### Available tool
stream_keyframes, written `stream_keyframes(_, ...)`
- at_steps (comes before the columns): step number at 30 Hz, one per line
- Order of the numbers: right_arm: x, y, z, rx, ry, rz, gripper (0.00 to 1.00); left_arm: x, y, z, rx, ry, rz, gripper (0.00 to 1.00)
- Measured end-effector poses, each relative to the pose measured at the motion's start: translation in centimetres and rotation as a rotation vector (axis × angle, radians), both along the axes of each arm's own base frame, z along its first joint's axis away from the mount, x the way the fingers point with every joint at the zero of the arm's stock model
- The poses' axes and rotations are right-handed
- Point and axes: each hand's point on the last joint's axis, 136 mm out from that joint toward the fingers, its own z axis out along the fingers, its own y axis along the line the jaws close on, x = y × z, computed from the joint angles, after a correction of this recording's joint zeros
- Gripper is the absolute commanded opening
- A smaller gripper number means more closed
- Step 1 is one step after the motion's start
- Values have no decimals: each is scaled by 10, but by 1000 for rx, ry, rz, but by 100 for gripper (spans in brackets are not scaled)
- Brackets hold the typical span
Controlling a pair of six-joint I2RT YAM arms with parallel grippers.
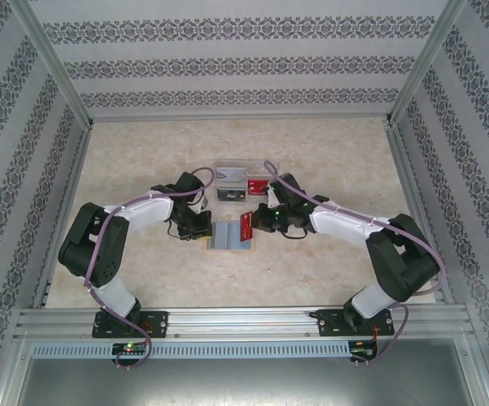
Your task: Take the credit cards out of the card holder
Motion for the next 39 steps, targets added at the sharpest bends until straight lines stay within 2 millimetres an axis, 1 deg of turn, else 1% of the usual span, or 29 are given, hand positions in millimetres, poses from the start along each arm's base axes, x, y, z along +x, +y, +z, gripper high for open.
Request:
stream_keyframes(4,16,0,37,-69,-124,78,0,11,-3,21,-14,-59,3,22)
stream_keyframes(5,21,-1,48,-92,-164,101,0,13,-4,27,-19,-77,3,29)
stream_keyframes(8,32,-4,75,-164,-279,181,0,19,-5,48,-36,-135,3,56)
stream_keyframes(9,35,-5,82,-188,-316,210,0,21,-5,53,-40,-149,5,65)
stream_keyframes(11,40,-9,96,-243,-396,278,0,22,-4,63,-45,-183,7,87)
stream_keyframes(13,44,-14,105,-307,-466,349,0,23,-3,70,-44,-203,11,100)
stream_keyframes(15,48,-18,110,-372,-524,420,0,23,-1,75,-43,-215,16,100)
stream_keyframes(18,57,-26,108,-484,-586,529,0,23,2,80,-31,-236,24,100)
stream_keyframes(23,76,-37,89,-684,-643,724,0,24,8,93,-16,-283,38,100)
stream_keyframes(26,83,-41,74,-788,-663,848,0,25,12,97,-1,-301,47,100)
stream_keyframes(29,87,-41,63,-859,-678,951,0,25,19,98,25,-312,65,100)
stream_keyframes(32,93,-39,57,-904,-693,1024,0,27,27,102,45,-334,84,100)
stream_keyframes(36,102,-39,49,-953,-700,1092,0,29,35,109,59,-362,106,100)
stream_keyframes(39,107,-39,40,-977,-694,1133,0,31,39,110,69,-368,119,100)
